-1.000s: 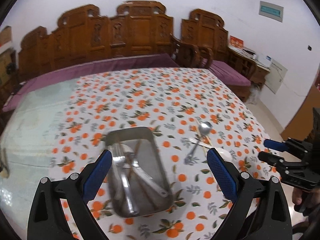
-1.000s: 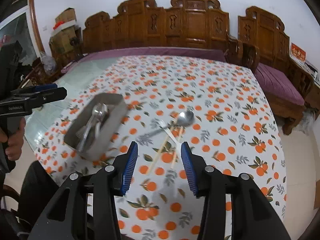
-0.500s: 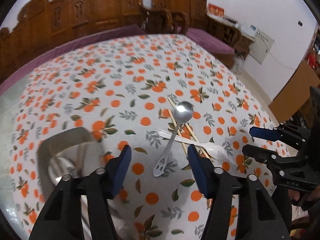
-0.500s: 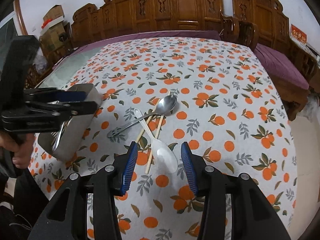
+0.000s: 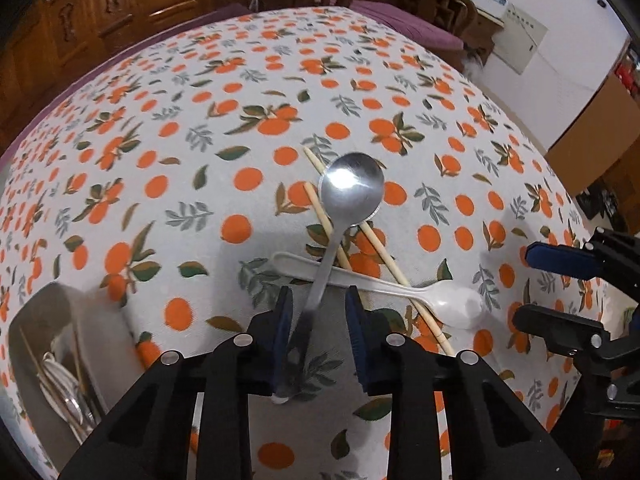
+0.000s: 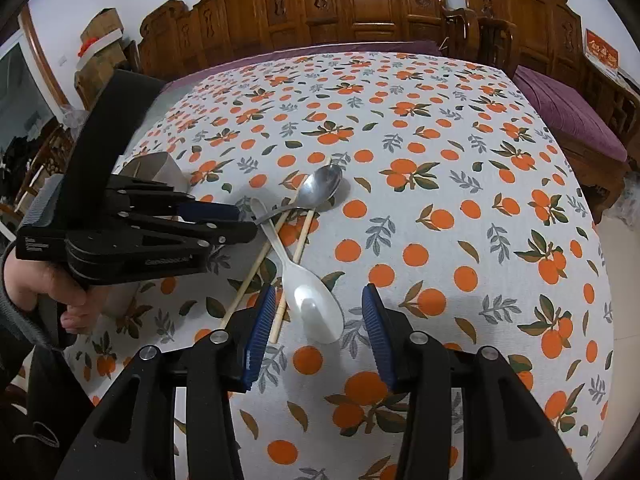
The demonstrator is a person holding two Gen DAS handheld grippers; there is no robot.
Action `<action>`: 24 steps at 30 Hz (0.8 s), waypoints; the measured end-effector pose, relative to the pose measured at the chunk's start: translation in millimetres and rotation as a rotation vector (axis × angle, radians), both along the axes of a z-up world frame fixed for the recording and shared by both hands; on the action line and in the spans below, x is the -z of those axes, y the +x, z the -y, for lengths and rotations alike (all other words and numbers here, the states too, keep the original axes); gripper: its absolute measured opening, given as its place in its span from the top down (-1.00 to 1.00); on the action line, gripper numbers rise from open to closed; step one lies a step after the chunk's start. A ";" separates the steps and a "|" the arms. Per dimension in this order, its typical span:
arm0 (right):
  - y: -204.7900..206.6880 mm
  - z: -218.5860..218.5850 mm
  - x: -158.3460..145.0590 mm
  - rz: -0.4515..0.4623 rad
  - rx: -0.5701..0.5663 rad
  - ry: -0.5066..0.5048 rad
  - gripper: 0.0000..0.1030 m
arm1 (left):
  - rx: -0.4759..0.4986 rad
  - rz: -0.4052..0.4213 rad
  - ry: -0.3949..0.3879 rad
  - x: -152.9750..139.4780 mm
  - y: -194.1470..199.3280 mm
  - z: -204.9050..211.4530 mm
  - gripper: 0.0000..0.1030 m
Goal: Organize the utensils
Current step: 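Grasp a metal spoon with the left gripper while the right reaches toward a white plastic spoon, then lift the metal spoon with the left gripper while the right grasps the white plastic spoon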
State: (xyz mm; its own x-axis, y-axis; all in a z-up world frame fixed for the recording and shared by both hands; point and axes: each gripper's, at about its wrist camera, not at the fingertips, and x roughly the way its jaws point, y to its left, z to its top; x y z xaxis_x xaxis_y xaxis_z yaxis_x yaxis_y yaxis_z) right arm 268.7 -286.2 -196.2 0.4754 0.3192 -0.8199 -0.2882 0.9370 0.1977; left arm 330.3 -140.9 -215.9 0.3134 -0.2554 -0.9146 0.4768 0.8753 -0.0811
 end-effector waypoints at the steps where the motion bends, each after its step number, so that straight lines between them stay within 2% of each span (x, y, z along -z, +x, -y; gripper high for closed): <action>1: 0.1 0.2 0.2 -0.001 -0.002 -0.001 0.08 | 0.003 -0.003 0.006 2.0 1.1 1.3 0.51; 5: 0.2 -0.4 0.9 -0.006 -0.014 -0.011 0.08 | 0.011 -0.012 0.026 6.1 6.4 6.5 0.51; 10: -0.1 -2.9 0.3 -0.007 -0.031 -0.025 0.08 | 0.020 -0.013 0.052 7.9 8.5 10.7 0.62; 12: -0.2 -3.9 0.3 -0.010 -0.036 -0.029 0.08 | 0.013 -0.012 0.056 7.8 9.4 9.9 0.81; 14: -0.3 -5.5 0.4 -0.009 -0.042 -0.038 0.08 | 0.022 -0.026 0.038 6.3 7.5 8.9 0.87; 17: 0.0 -7.7 -0.5 0.002 -0.049 -0.042 0.08 | 0.021 0.002 0.024 -1.3 0.2 5.1 0.88; 24: 9.0 -18.0 2.0 0.009 -0.060 -0.032 0.08 | -0.029 0.030 -0.053 -24.2 -22.5 -17.5 0.89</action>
